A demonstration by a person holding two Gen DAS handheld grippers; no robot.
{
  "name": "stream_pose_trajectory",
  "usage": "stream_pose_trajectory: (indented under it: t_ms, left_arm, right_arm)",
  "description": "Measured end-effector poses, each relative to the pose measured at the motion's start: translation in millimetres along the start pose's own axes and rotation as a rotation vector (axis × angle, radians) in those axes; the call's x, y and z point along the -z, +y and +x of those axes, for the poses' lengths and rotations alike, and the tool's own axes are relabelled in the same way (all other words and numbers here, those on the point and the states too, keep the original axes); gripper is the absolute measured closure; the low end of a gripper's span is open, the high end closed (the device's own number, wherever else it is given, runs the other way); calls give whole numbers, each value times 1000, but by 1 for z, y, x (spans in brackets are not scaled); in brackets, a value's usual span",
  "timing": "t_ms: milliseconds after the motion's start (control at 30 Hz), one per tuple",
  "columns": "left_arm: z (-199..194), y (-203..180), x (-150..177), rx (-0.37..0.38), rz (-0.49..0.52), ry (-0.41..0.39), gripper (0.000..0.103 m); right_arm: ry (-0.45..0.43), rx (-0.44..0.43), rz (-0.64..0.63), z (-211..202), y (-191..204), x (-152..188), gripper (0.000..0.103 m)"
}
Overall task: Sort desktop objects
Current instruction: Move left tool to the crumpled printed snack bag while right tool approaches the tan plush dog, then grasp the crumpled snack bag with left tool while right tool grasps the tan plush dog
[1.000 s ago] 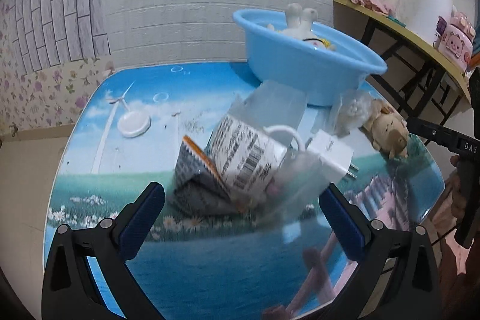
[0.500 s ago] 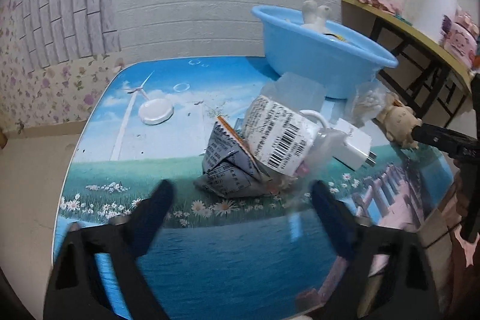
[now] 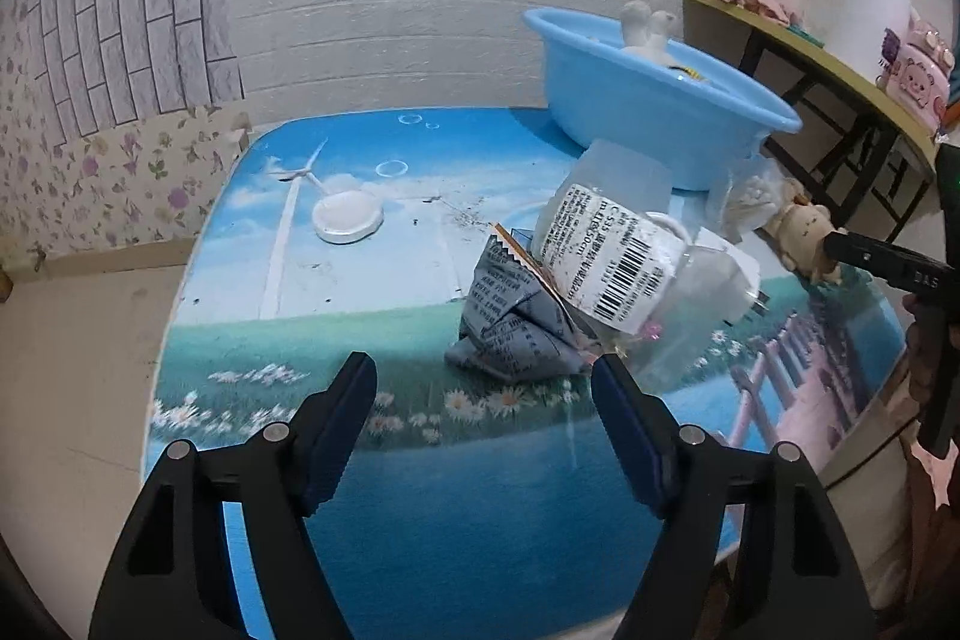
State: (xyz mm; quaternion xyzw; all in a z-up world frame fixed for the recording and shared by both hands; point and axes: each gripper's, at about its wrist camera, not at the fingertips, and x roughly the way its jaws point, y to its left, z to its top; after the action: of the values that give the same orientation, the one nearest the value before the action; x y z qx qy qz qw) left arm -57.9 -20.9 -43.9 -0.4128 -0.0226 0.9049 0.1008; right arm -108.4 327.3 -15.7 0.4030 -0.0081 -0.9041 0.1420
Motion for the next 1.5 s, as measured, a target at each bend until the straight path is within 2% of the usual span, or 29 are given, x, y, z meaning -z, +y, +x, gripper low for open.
stream_pose_trajectory:
  t_ms: [167, 200, 233, 267, 300, 333, 400, 533, 933, 1067, 1233, 1333, 1367, 1400, 1433, 1500]
  left_arm:
    - [14, -5, -6, 15, 13, 9, 29]
    - [15, -5, -8, 21, 17, 12, 33]
    - [15, -6, -9, 37, 24, 11, 47]
    - [15, -7, -9, 53, 28, 9, 52]
    - [14, -7, -9, 34, 27, 5, 57]
    - [14, -6, -9, 25, 26, 4, 62]
    - [11, -3, -8, 24, 7, -2, 67]
    - [2, 1, -6, 11, -16, -17, 69]
    - [-24, 5, 10, -42, -5, -18, 70]
    - [-25, 5, 16, -56, -11, -4, 70]
    - [-16, 7, 12, -83, -30, 2, 64]
    - [-13, 3, 9, -73, -16, 4, 64]
    - [-13, 0, 9, -64, -13, 1, 62]
    - [-13, -2, 8, -52, -9, -3, 54]
    - [-12, -4, 7, -44, -6, -3, 42]
    - [-9, -7, 5, -33, 0, -4, 35]
  right_arm:
    - [10, 10, -37, 4, 11, 0, 11]
    - [10, 16, -52, 5, 13, 0, 14]
    - [15, 17, -62, 6, 15, 0, 25]
    - [28, 9, -71, 8, 17, 0, 32]
    - [41, -19, -73, 10, 17, 0, 48]
    - [51, -43, -71, 11, 17, 1, 55]
    - [46, -35, -84, 9, 19, 2, 55]
    - [18, -53, -84, -3, 18, 3, 56]
    - [-2, -45, -58, -28, 8, 18, 57]
    - [-4, -53, -57, -33, 7, 22, 57]
    - [-1, -54, -59, -32, 7, 25, 56]
    - [3, -53, -64, -30, 8, 27, 55]
    - [5, -58, -57, -30, 8, 27, 55]
    - [7, -61, -55, -29, 7, 27, 54]
    - [15, -65, -58, -28, 8, 27, 54]
    - [17, -69, -62, -27, 9, 27, 51]
